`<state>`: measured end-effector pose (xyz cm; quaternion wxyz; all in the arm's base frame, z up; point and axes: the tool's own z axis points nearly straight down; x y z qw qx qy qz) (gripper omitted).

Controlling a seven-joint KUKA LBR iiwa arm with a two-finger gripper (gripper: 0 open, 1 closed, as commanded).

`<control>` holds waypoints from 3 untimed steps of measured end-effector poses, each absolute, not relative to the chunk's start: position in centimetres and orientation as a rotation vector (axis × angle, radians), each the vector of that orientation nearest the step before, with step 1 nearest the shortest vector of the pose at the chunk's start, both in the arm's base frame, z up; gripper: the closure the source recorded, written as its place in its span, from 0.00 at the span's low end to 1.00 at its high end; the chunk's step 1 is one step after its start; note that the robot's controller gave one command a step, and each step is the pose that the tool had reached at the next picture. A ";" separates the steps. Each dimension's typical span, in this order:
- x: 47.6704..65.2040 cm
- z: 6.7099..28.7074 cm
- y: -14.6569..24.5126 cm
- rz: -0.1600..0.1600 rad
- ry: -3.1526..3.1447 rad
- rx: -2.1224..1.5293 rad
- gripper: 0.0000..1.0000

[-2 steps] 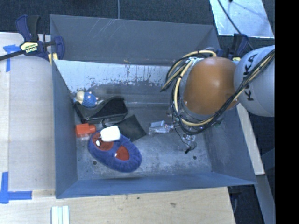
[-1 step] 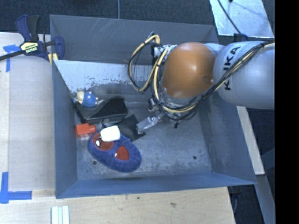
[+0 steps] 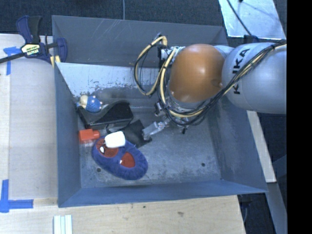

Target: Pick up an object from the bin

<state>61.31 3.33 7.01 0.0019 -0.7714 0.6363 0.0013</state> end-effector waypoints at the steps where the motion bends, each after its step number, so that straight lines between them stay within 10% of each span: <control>1: 61.3 7.1 3.4 0.006 1.997 -2.420 1.00; 2: 61.5 12.5 3.5 -0.006 1.998 -2.416 1.00; 3: 61.6 13.1 3.5 -0.001 2.003 -2.414 1.00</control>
Offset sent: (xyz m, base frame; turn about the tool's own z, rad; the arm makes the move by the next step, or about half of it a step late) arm 0.0000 0.0000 0.0000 0.0000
